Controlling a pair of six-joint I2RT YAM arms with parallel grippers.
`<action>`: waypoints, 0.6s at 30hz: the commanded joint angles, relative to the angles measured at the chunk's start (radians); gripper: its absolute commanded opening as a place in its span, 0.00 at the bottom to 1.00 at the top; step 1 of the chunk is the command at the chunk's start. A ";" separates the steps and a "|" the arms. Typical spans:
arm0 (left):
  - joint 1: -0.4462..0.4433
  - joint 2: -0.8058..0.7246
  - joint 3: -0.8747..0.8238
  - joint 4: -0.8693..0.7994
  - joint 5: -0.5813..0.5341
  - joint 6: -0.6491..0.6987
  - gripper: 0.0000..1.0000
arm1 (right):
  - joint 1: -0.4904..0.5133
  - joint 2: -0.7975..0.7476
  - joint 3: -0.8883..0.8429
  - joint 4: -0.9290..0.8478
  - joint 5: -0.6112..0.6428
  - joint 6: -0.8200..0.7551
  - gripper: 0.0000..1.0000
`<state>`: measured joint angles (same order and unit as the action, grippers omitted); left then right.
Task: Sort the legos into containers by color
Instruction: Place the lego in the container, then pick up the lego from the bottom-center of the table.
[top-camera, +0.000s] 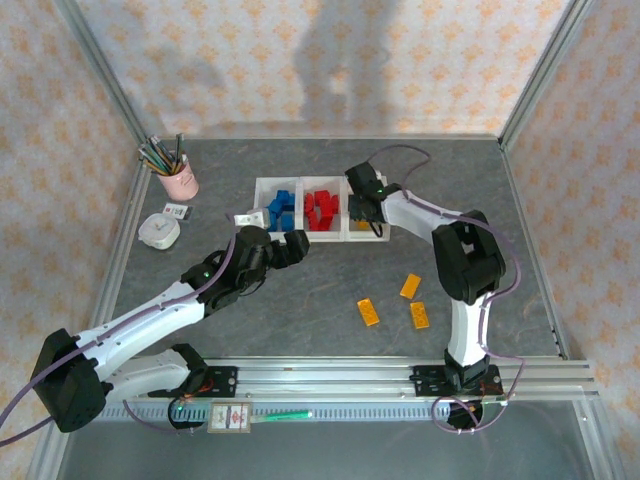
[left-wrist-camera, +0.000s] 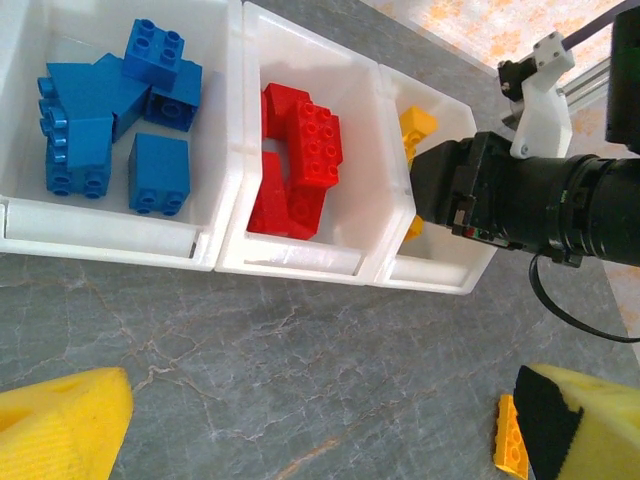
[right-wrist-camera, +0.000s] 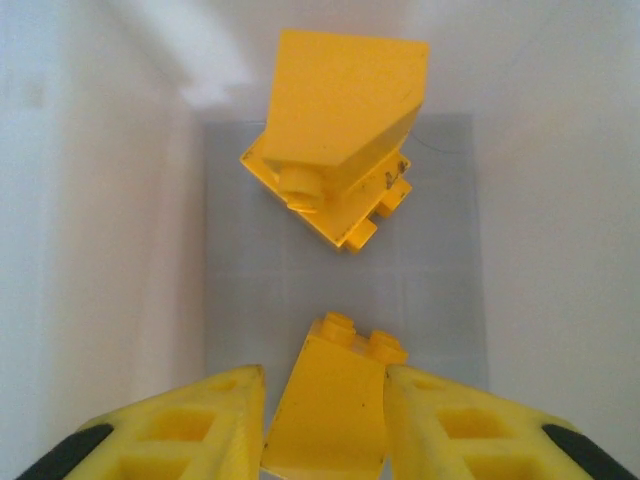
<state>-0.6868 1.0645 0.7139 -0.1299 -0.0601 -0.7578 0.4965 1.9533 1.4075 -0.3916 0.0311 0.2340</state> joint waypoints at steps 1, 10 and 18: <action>0.012 -0.024 0.015 0.009 -0.003 0.014 0.99 | 0.002 -0.075 0.009 -0.006 -0.005 -0.004 0.34; 0.011 -0.037 -0.005 0.011 0.050 0.000 0.99 | 0.024 -0.257 -0.132 -0.039 -0.021 0.033 0.35; -0.036 -0.022 -0.069 0.040 0.096 -0.011 0.99 | 0.123 -0.474 -0.390 -0.081 0.013 0.108 0.39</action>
<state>-0.6998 1.0386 0.6777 -0.1188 0.0074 -0.7609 0.5884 1.5387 1.0885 -0.4175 0.0109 0.2928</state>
